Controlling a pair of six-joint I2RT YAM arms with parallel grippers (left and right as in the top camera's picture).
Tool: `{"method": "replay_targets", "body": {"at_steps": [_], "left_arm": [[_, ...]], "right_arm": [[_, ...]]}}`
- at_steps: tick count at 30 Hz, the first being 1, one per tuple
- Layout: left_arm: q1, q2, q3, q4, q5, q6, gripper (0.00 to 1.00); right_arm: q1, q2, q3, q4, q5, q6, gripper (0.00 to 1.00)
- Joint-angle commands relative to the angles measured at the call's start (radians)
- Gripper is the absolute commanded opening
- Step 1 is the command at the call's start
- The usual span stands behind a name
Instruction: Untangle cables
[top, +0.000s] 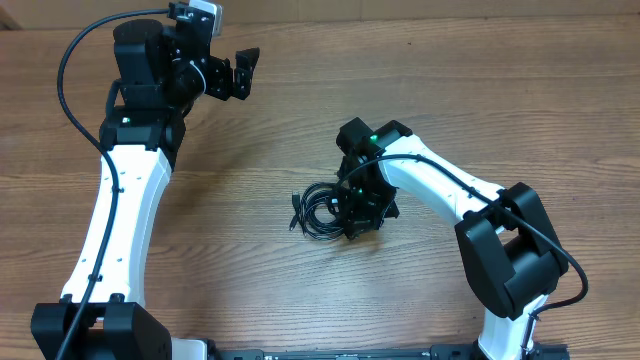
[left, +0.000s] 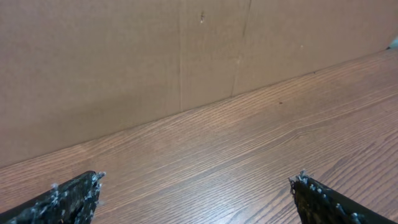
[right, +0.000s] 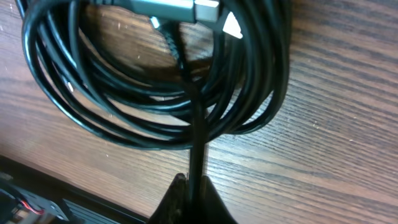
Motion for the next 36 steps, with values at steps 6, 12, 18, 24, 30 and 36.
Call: {"method": "replay_targets", "body": {"at_steps": [6,12,18,24,30,36], "left_arm": [[-0.003,-0.007,0.003,0.005,0.006,-0.014,1.00],[-0.011,-0.007,0.003,0.011,0.010,-0.023,0.99],[-0.014,-0.007,0.003,0.011,0.064,-0.025,1.00],[-0.022,-0.007,0.003,0.003,0.098,-0.026,1.00],[-0.022,-0.007,0.003,-0.092,0.137,-0.074,0.99],[-0.023,-0.005,0.003,-0.146,0.135,-0.167,1.00]], "right_arm": [[-0.005,-0.026,0.060,-0.011,0.034,-0.001,0.04],[-0.056,-0.026,0.303,-0.096,0.144,-0.002,0.04],[-0.094,-0.026,0.538,-0.141,0.179,-0.002,0.04],[-0.108,-0.026,0.739,-0.173,0.198,-0.006,0.04],[-0.108,-0.026,0.899,-0.175,0.204,-0.005,0.04],[-0.108,-0.028,1.073,-0.175,0.207,-0.005,0.04]]}}
